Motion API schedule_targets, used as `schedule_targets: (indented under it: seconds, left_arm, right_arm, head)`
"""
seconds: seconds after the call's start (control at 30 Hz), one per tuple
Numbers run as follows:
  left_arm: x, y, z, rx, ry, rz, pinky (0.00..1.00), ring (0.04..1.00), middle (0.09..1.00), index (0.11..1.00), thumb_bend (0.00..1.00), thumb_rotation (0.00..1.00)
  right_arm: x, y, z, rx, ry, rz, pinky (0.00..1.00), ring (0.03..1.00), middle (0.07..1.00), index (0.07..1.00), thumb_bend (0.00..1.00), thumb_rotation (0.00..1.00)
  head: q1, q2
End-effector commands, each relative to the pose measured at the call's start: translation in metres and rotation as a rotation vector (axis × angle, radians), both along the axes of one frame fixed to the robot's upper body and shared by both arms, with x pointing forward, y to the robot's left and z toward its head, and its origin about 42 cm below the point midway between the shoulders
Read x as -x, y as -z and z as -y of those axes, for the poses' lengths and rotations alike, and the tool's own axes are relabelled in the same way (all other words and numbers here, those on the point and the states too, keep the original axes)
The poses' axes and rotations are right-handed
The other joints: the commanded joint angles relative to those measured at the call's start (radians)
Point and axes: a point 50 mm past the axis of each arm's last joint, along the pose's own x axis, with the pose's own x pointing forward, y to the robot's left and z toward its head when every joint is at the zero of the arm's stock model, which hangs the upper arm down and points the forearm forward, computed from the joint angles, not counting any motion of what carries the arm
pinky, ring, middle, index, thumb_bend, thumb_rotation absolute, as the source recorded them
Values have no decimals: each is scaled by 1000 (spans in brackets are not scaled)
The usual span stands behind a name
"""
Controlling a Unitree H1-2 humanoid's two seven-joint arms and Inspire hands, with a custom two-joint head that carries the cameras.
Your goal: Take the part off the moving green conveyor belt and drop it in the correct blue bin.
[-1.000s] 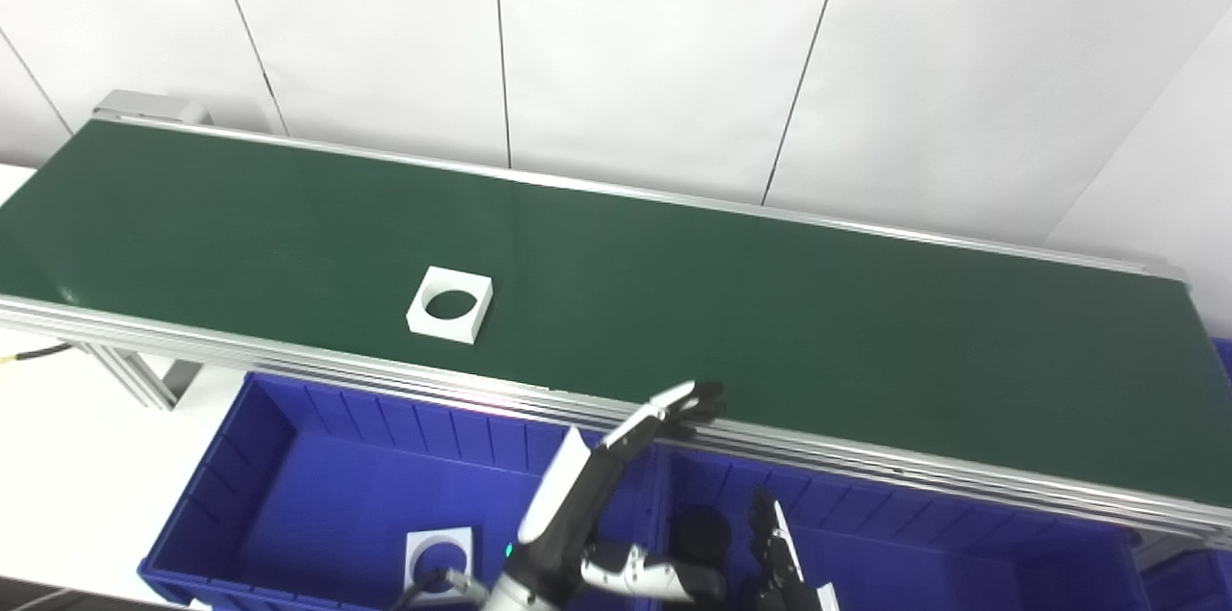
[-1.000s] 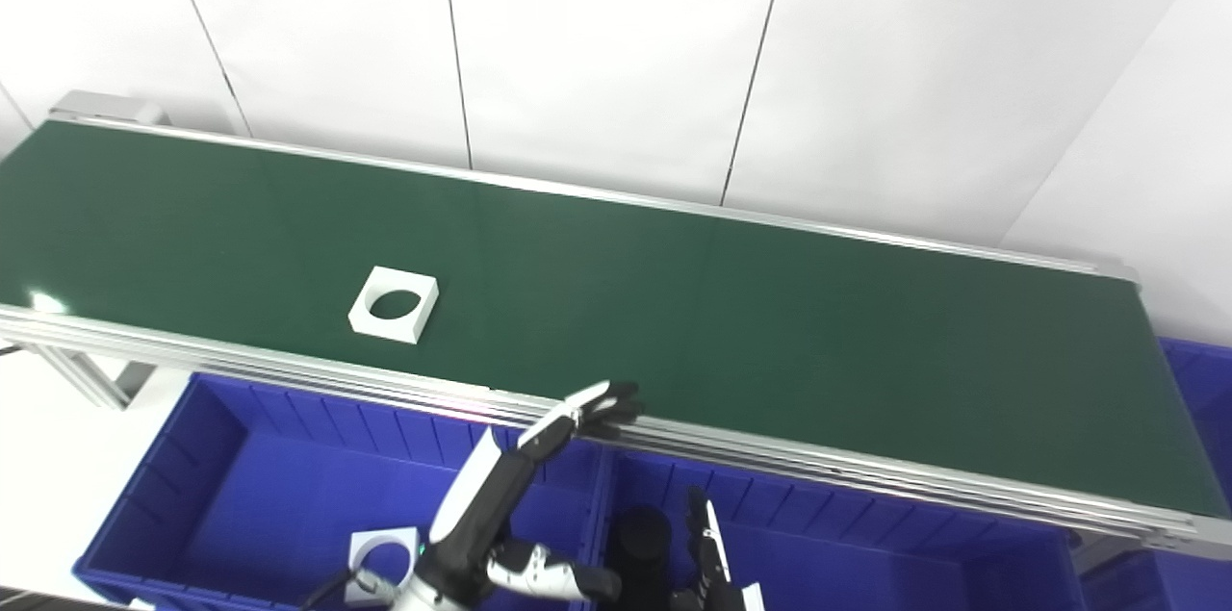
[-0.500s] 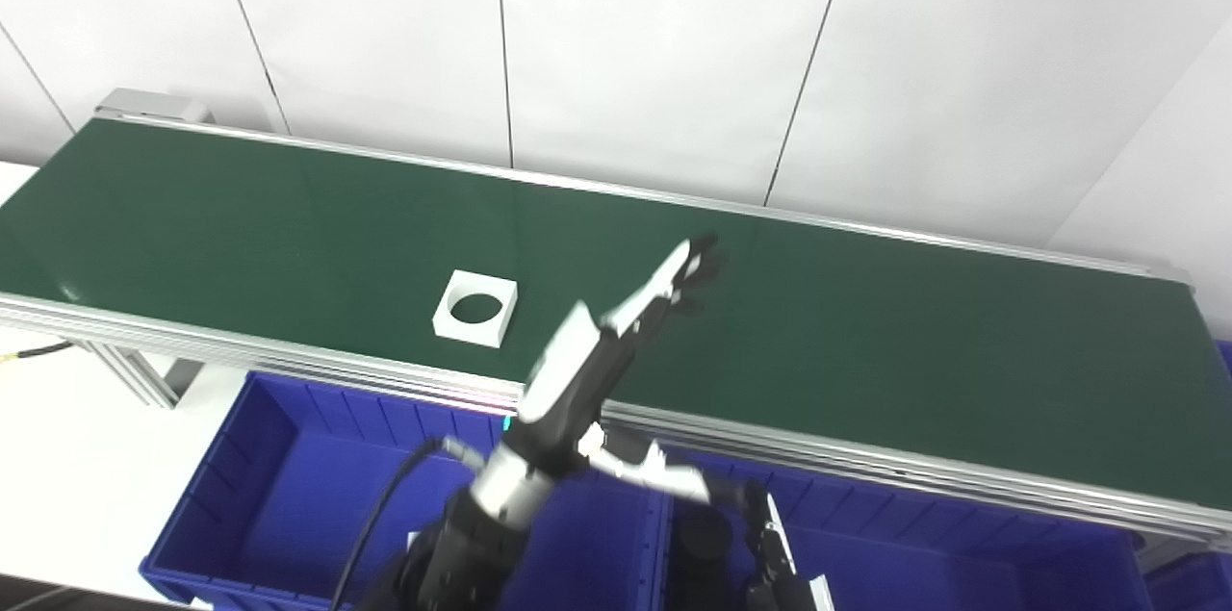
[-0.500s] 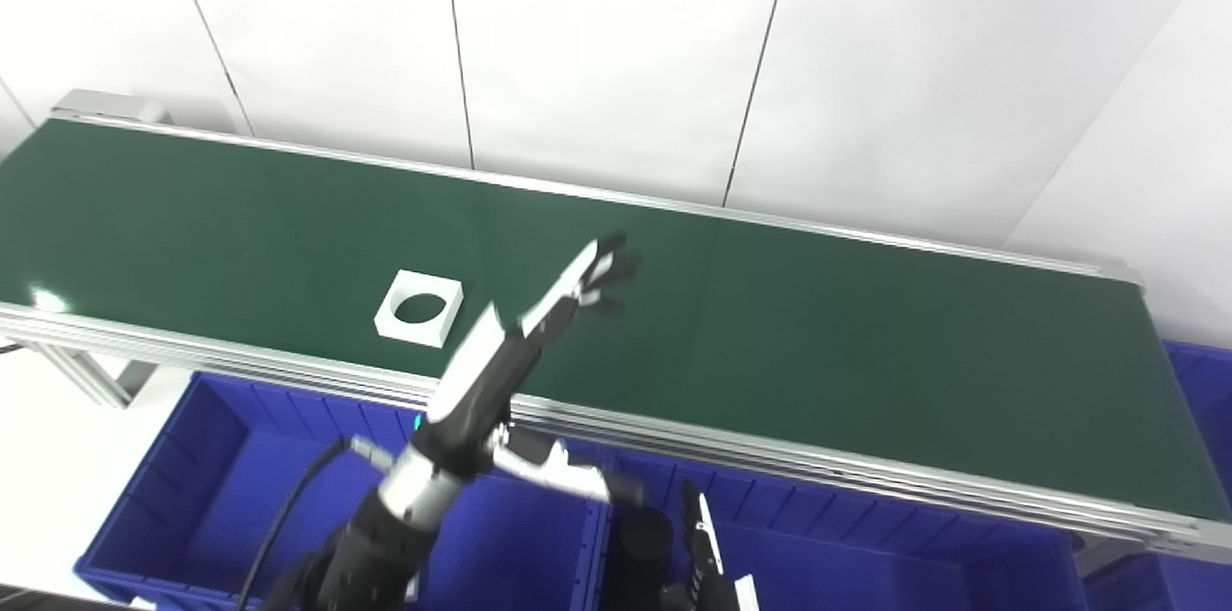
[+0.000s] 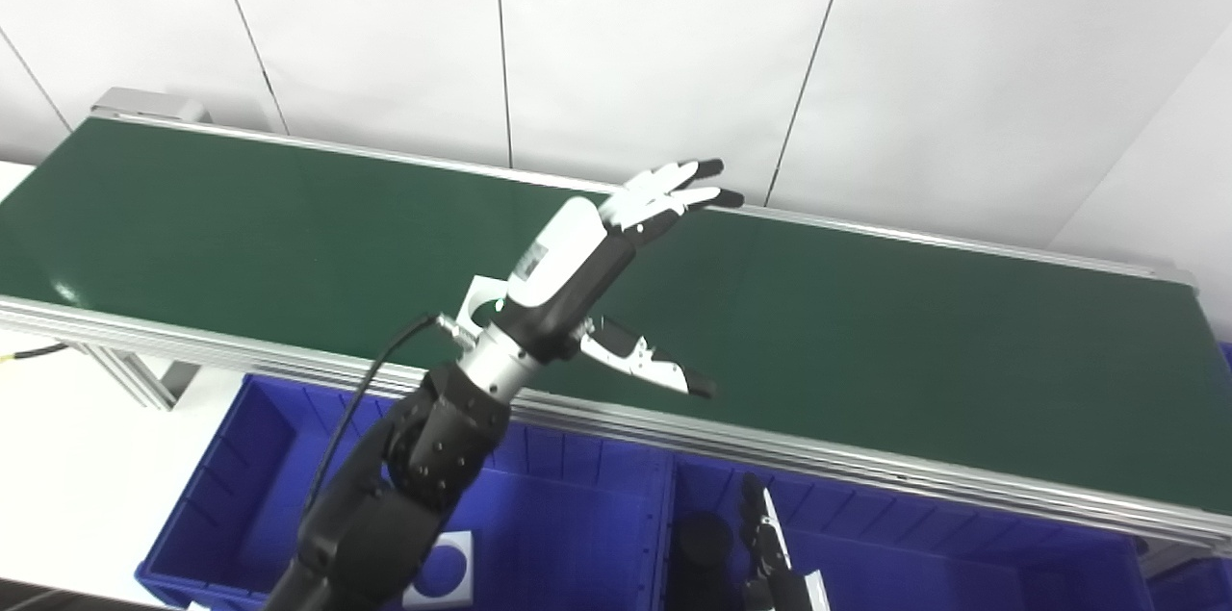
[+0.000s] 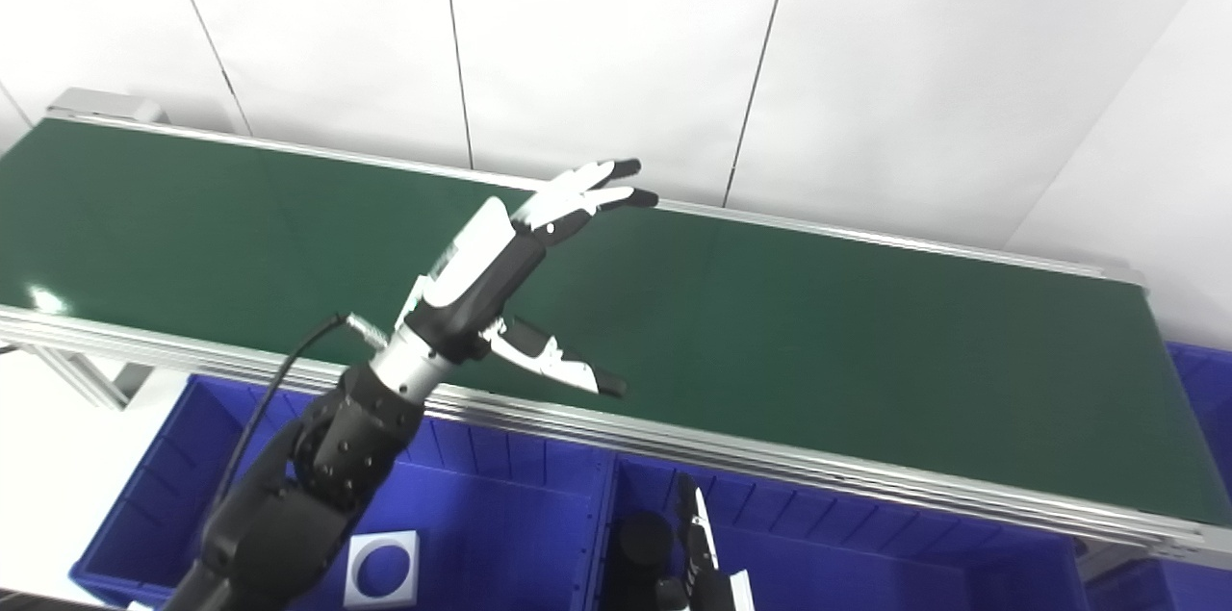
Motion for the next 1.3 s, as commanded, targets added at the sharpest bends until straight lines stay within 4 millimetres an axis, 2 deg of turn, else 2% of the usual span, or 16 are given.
schedule_targets:
  seconds: [0.0,0.27,0.47,0.67,0.97,1.27]
  left_arm:
    - [-14,-20,-1,-33,6,73,1000,957,939,829,1000,340]
    - [-41,-30,-20,-219,-18,114,972,919,914,883,1000,228]
    - [-61,-33,-34,-397,-47,74,956,934,937,953,1000,136]
    - [-71,-35,-42,-510,-60,24,931,938,954,969,1000,112]
    - [-84,-24,-35,-618,-85,-95,875,913,932,944,1000,98]
    - [-87,-6,-12,-661,-93,-245,840,894,921,949,1000,110]
  right_arm:
    - [-3,-9,-8,-28,8,74,1000,1000,1000,1000,895,1000]
    - [-4,-9,-11,-35,10,71,1000,996,1000,1000,895,1000]
    - [-7,-7,-15,-38,7,66,1000,990,1000,1000,886,1000]
    - [-10,-7,-19,-46,11,66,1000,983,996,1000,875,1000]
    - [-11,-8,-24,-60,15,65,1000,979,996,1000,891,1000]
    - [-11,-8,-27,-79,9,62,1000,979,994,1000,855,1000]
  head:
    - [1,0]
    - [2,-1]
    - [1,-8]
    - [-3,-11]
    - [-13,-12]
    - [-17,-8]
